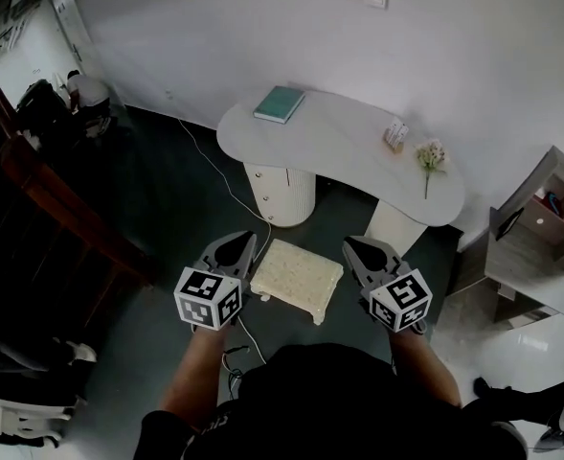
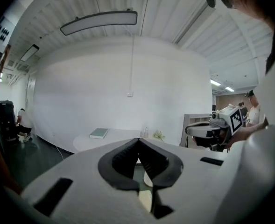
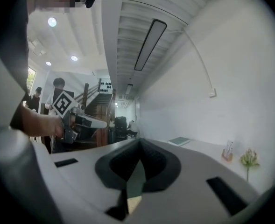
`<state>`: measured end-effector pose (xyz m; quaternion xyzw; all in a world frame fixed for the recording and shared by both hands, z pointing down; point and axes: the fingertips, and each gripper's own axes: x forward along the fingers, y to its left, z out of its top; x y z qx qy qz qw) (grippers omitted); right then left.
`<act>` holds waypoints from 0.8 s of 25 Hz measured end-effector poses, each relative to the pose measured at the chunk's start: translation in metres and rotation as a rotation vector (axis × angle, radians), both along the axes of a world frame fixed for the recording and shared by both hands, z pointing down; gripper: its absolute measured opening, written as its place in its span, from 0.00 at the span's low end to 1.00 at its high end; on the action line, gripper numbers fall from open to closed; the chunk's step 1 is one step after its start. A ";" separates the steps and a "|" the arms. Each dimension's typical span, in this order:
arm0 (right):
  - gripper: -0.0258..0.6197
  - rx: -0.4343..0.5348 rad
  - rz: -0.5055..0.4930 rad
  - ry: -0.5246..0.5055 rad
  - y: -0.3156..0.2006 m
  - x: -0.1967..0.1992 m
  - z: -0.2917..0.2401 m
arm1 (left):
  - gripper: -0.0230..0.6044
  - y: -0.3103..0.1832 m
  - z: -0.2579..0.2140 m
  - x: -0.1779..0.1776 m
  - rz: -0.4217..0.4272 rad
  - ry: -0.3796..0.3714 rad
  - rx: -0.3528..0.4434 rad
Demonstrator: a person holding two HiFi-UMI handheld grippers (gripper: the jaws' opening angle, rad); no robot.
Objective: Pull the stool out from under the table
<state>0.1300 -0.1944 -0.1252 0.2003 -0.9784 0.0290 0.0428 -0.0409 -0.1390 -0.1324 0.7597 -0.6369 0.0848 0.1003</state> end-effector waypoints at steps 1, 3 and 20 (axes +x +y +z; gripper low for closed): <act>0.05 0.007 -0.005 -0.013 0.005 -0.005 -0.005 | 0.05 0.003 -0.001 -0.005 -0.012 -0.010 -0.006; 0.05 0.026 -0.010 -0.015 0.015 -0.014 -0.009 | 0.05 0.012 0.000 -0.017 -0.047 -0.008 -0.006; 0.04 0.028 0.063 0.042 0.024 -0.012 0.005 | 0.05 0.029 0.012 -0.058 -0.146 0.059 0.062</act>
